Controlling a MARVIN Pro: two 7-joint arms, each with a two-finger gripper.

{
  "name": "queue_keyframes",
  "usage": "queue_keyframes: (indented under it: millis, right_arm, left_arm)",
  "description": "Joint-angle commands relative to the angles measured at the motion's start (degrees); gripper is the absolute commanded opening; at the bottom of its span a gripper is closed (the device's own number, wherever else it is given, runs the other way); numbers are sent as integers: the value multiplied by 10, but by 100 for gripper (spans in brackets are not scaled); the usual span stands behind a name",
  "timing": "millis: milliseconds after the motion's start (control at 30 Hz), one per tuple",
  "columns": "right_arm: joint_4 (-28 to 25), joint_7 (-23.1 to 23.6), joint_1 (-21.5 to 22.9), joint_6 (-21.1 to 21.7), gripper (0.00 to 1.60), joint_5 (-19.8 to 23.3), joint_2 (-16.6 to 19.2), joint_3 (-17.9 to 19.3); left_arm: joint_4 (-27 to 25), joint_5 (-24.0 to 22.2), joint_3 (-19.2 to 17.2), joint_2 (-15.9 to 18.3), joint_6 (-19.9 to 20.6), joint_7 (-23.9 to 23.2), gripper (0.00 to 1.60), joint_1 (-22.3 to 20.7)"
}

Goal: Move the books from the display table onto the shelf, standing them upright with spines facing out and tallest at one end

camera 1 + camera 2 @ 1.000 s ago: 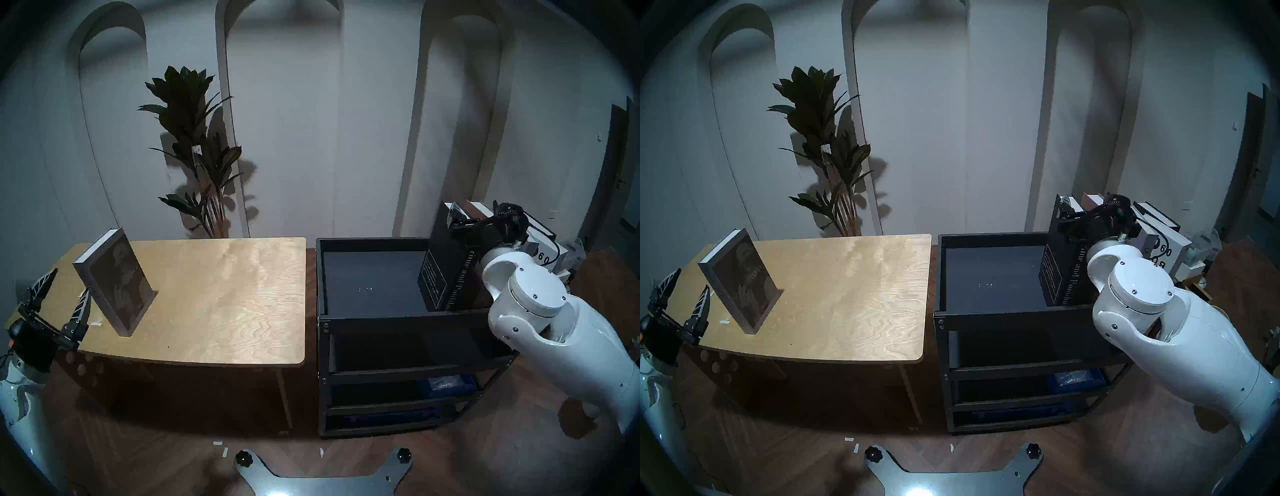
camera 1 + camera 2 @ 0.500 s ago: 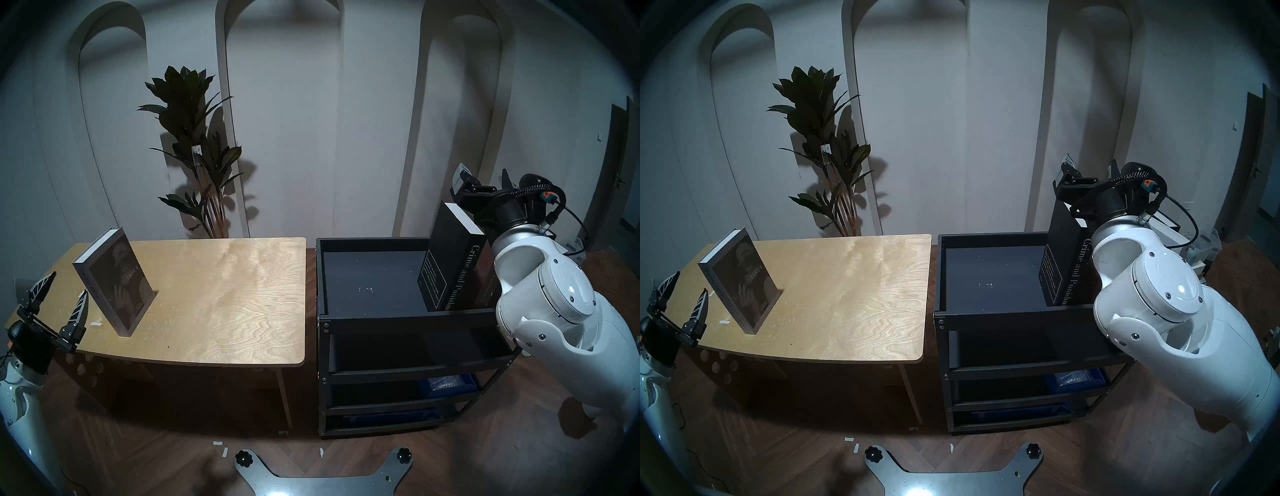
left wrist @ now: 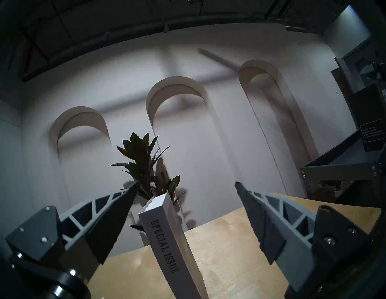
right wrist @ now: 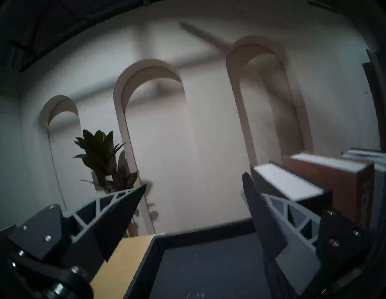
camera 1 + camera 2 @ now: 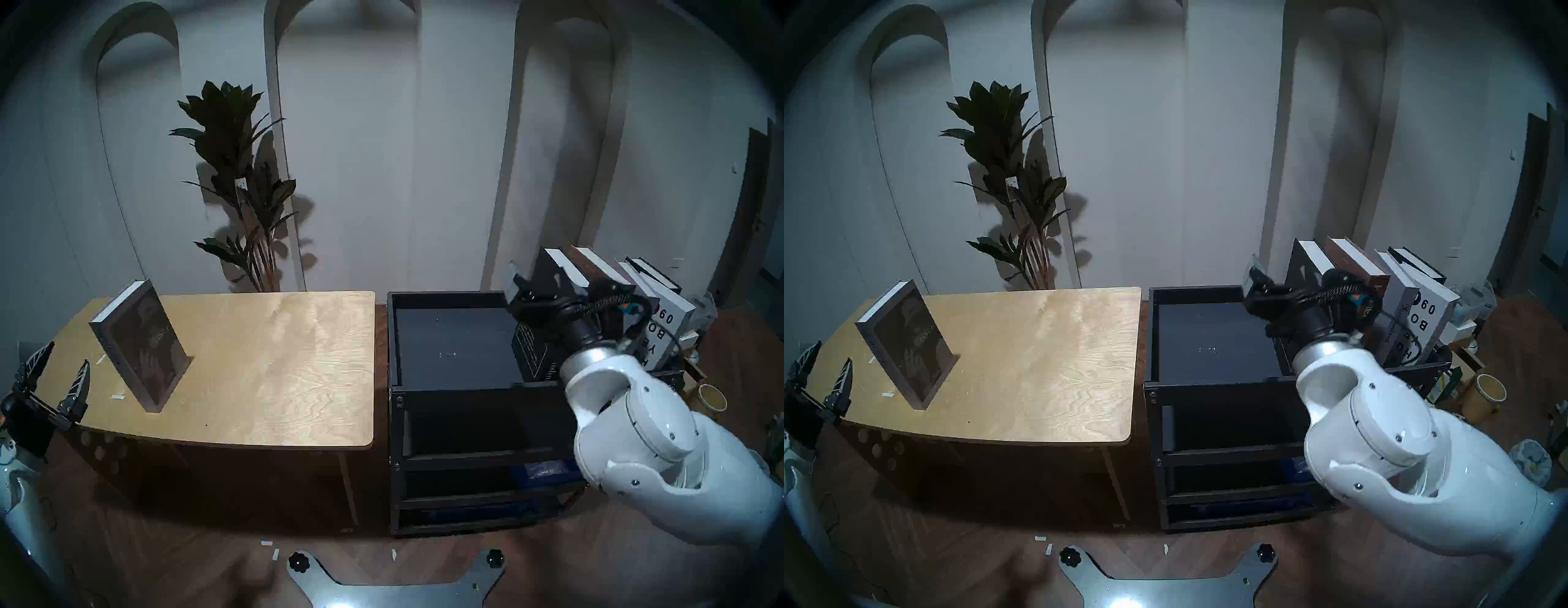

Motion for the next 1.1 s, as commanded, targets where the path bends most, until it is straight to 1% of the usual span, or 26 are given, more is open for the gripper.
queue_keyframes:
  millis: [0, 100, 133, 167, 200, 333, 367, 433, 567, 600, 667, 700, 733, 767, 800, 967, 1067]
  right_arm:
    - [-8, 22, -54, -17, 160, -14, -12, -67]
    - [-8, 26, -73, -19, 160, -20, -11, -94]
    - [-8, 26, -73, -19, 160, -20, -11, -94]
    - [-8, 28, -90, -23, 160, -23, -11, -115]
    - [-8, 29, -97, -25, 160, -28, -9, -124]
    - [-8, 32, -105, -33, 160, -37, 1, -134]
    - [-8, 35, -113, -40, 160, -46, 6, -146]
    - [-8, 38, -126, -46, 160, -55, 25, -157]
    - [-8, 41, -142, -55, 160, -67, 45, -170]
    - [-8, 44, -151, -60, 160, -78, 56, -179]
    - [-8, 47, -159, -65, 160, -87, 69, -187]
    - [-8, 47, -159, -65, 160, -87, 69, -187]
    - [-8, 49, -169, -69, 160, -101, 82, -196]
    - [-8, 50, -174, -72, 160, -105, 90, -200]
    - [-8, 50, -174, -72, 160, -105, 90, -200]
    - [-8, 55, -202, -85, 160, -141, 114, -234]
    - [-5, 56, -217, -90, 160, -166, 122, -256]
  left_arm:
    - [-2, -15, 17, 17, 13, 2, 160, -28]
    - [-3, -19, 27, 16, 18, 2, 160, -34]
    - [-3, -19, 27, 16, 18, 2, 160, -34]
    - [-5, -22, 35, 17, 22, 2, 160, -40]
    - [-5, -24, 39, 16, 24, 2, 160, -42]
    - [-6, -28, 52, 15, 30, 2, 160, -49]
    - [-6, -31, 61, 13, 34, 2, 160, -54]
    - [-8, -34, 75, 12, 38, 2, 160, -61]
    - [-7, -36, 89, 12, 42, 3, 160, -69]
    - [-6, -37, 96, 14, 44, 5, 160, -75]
    - [-4, -39, 99, 17, 46, 7, 160, -81]
    - [-4, -39, 99, 17, 46, 7, 160, -81]
    - [-2, -40, 101, 20, 49, 10, 160, -85]
    - [0, -41, 101, 21, 50, 11, 160, -88]
    - [0, -41, 101, 21, 50, 11, 160, -88]
    - [6, -45, 95, 28, 55, 21, 160, -98]
    - [8, -44, 91, 34, 57, 26, 160, -101]
